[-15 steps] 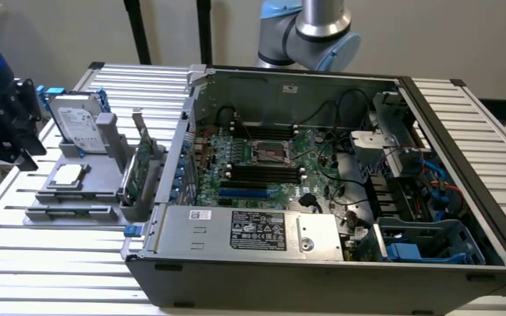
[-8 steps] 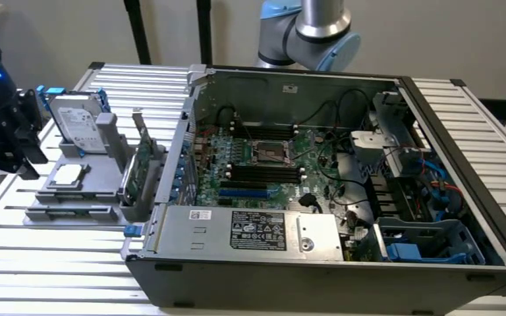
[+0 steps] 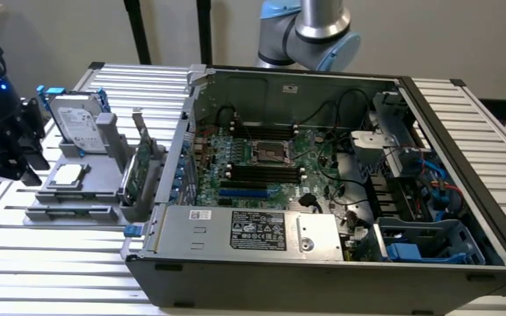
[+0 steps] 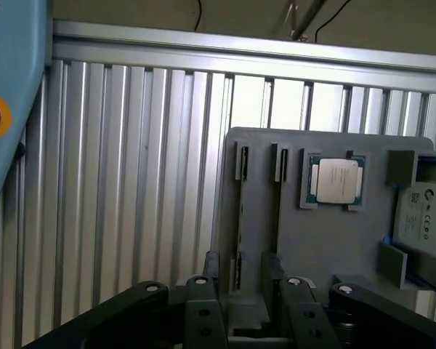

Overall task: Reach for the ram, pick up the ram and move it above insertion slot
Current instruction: 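Pick up the ram and move it above insertion slot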

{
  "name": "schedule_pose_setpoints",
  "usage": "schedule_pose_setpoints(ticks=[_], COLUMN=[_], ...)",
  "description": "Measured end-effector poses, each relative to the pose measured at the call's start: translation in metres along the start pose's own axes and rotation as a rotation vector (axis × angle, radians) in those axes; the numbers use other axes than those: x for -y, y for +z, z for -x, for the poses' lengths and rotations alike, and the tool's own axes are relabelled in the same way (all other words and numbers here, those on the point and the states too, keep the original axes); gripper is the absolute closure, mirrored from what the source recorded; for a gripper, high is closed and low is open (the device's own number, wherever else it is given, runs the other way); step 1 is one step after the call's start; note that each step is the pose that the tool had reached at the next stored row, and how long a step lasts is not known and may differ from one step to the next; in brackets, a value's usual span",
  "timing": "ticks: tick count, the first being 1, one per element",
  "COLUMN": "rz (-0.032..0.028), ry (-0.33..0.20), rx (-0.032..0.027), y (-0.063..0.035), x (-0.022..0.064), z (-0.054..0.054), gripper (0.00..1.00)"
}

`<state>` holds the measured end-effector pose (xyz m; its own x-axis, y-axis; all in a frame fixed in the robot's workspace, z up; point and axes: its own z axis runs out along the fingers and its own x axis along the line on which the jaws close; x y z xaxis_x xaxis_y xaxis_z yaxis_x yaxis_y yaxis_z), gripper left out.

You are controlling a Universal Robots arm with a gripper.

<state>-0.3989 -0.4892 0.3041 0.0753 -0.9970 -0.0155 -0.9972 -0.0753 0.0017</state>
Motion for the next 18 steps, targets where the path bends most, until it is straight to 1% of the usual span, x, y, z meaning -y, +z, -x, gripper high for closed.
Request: schedule_pose_setpoints(ticks=[18], rz=[-0.0003], ry=[0.0], rx=[0.0001], y=[0.0328], x=[-0.0009], z=[0.0], gripper=[0.63])
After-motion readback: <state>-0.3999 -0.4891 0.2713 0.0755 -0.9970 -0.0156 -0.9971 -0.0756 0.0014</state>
